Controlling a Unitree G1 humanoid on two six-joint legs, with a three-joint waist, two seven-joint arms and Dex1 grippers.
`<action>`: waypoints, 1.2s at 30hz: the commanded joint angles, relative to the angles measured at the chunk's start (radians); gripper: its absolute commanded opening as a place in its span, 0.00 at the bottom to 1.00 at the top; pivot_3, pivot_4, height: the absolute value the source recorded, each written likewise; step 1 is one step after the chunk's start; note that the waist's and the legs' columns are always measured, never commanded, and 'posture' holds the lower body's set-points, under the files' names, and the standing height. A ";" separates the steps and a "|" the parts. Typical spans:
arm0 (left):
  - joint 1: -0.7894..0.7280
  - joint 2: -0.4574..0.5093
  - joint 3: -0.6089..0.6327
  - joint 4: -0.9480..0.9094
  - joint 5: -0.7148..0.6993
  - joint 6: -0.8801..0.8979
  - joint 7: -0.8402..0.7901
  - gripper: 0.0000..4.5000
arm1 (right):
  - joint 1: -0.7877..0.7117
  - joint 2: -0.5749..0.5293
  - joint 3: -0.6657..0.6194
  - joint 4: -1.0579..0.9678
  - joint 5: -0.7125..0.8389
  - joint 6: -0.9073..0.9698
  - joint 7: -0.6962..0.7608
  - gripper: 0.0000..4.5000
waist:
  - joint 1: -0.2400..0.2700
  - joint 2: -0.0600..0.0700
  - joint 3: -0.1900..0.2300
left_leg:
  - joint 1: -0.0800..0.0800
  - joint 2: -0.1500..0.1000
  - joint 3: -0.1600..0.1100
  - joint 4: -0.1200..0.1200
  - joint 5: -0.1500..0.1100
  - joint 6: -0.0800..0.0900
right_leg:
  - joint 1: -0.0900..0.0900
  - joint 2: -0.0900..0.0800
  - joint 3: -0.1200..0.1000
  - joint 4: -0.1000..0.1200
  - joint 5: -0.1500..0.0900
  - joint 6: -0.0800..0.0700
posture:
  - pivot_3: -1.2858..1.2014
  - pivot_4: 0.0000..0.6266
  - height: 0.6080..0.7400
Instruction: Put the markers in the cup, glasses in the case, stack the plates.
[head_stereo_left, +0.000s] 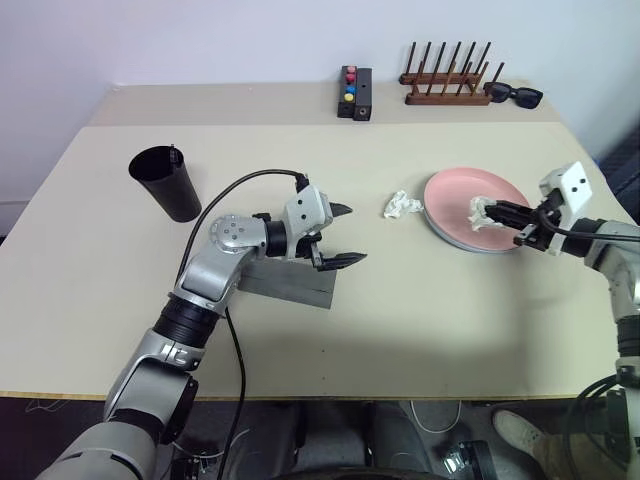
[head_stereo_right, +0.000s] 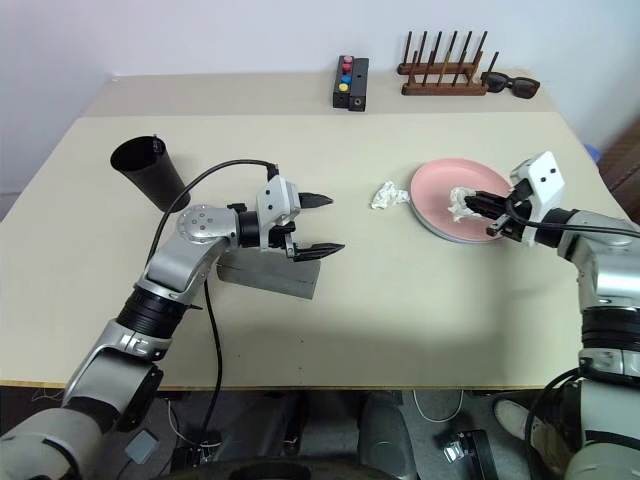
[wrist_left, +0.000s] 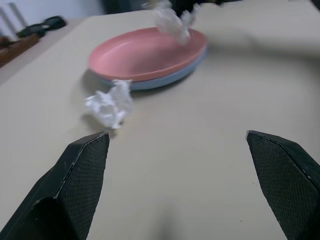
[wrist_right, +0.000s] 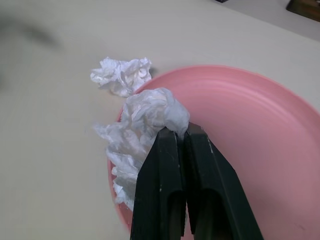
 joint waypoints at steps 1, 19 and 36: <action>0.022 -0.017 0.039 -0.101 -0.023 0.074 0.070 1.00 | -0.050 0.022 0.002 0.047 -0.028 -0.075 -0.037 0.01 | 0.000 0.000 0.000 | 0.000 0.000 0.000 0.000 0.000 0.000 | 0.000 0.000 0.000 0.000 0.000 0.000 | 0.52 0.24 1.00; 0.065 0.039 0.037 -0.227 -0.066 0.194 0.055 1.00 | -0.139 0.042 0.025 0.214 -0.081 -0.178 -0.038 0.01 | -0.003 0.000 0.000 | 0.000 0.000 0.000 0.000 0.000 0.000 | 0.000 0.000 0.000 0.000 0.000 0.000 | 0.52 0.24 1.00; 0.070 0.040 0.048 -0.215 -0.063 0.192 0.066 1.00 | -0.150 0.037 0.017 0.144 -0.059 -0.188 -0.004 0.99 | -0.014 0.000 0.000 | 0.000 0.000 0.000 -0.001 0.000 0.000 | 0.000 0.000 0.000 0.000 0.000 0.000 | 0.52 0.24 1.00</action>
